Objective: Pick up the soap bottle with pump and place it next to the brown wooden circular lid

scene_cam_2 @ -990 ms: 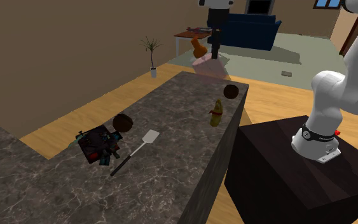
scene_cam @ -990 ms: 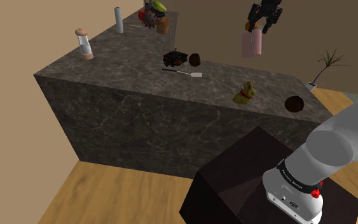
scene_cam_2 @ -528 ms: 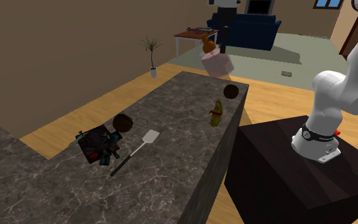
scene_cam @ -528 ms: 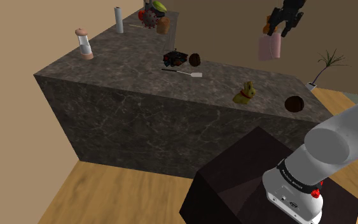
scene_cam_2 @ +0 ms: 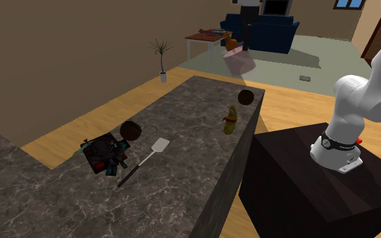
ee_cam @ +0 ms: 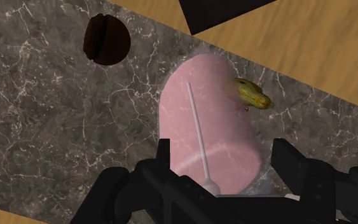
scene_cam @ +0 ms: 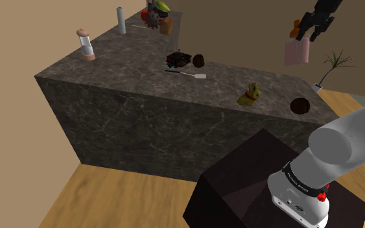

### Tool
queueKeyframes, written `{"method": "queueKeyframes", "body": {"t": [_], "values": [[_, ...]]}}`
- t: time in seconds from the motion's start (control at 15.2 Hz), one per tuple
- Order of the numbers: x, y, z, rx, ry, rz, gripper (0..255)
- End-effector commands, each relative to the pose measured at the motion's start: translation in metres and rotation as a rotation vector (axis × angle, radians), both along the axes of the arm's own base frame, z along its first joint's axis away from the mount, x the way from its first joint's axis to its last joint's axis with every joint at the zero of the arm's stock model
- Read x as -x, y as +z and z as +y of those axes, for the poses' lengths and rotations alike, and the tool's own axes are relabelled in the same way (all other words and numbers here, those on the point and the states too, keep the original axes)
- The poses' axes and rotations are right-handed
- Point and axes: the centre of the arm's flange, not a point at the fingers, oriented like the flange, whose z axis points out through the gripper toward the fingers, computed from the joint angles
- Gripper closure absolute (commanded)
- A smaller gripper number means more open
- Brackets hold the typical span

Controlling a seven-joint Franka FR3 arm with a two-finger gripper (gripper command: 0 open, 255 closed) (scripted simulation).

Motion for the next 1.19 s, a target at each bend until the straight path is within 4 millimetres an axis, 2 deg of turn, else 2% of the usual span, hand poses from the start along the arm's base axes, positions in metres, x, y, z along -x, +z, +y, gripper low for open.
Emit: {"method": "queueKeyframes", "body": {"t": [0.0, 0.07, 1.12], "values": [[0.022, 0.001, -0.018, 0.0, 0.002, 0.0, 255], [0.03, 0.001, -0.026, 0.0, 0.002, 0.0, 255], [0.03, -0.084, -0.026, 0.0, 0.002, 0.0, 255]]}}
